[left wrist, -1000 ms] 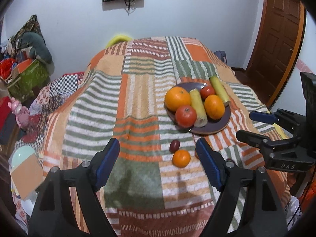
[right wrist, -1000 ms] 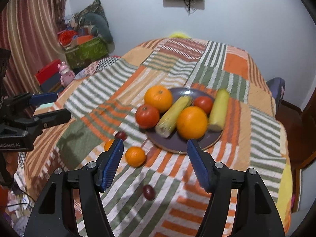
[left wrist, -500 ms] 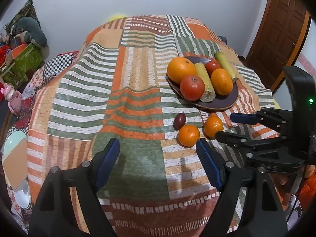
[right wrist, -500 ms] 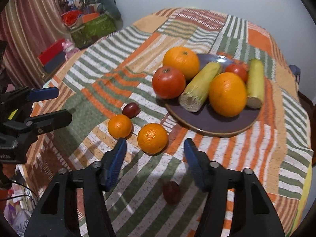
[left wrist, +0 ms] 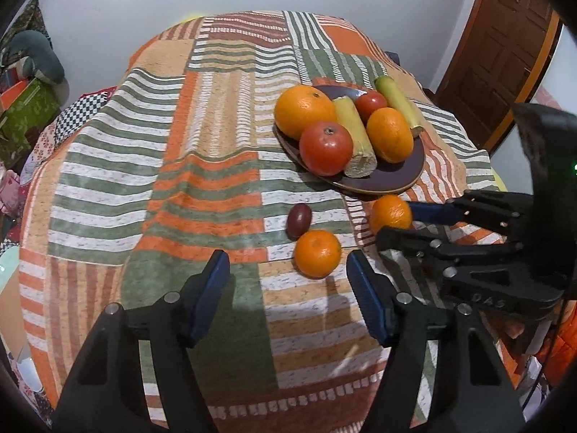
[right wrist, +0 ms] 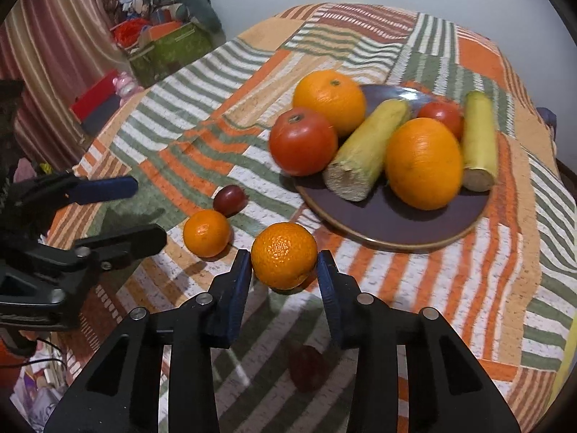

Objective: Organize fruits
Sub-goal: 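Grasp a small orange with the right gripper while the left grasps another small orange, then place the small orange on the plate with the right gripper while the left places its orange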

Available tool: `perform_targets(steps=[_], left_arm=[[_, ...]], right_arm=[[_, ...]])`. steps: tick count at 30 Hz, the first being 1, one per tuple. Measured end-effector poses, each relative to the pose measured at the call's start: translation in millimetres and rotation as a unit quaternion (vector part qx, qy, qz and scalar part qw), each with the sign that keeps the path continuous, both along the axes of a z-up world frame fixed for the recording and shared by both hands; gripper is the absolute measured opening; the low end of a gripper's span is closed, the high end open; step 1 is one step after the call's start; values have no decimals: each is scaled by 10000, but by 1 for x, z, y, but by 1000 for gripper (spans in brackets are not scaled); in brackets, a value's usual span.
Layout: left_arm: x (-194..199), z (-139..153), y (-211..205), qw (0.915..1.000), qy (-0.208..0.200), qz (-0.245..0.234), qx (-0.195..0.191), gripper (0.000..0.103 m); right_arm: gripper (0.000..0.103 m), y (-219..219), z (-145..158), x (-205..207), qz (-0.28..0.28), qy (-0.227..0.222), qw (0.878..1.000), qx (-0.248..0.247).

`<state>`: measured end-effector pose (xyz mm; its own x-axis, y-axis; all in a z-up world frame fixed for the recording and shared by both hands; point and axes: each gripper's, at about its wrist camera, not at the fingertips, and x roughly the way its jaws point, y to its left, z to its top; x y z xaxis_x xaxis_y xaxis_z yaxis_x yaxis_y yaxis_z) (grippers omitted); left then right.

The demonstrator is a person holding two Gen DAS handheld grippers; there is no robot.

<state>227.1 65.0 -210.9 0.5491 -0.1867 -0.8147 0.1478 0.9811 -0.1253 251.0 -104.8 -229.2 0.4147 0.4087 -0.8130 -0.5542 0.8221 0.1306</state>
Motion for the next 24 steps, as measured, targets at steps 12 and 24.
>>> perform_targets(steps=[12,24], left_arm=[[18,-21,-25,9993,300,-241,-35,53],[22,-25,-21,9992,375,-142,-89,34]], right_arm=[[34,-36,19,0,-384,-279,9988,102],[35,-53,22,-1,-566,-304,9977,197]])
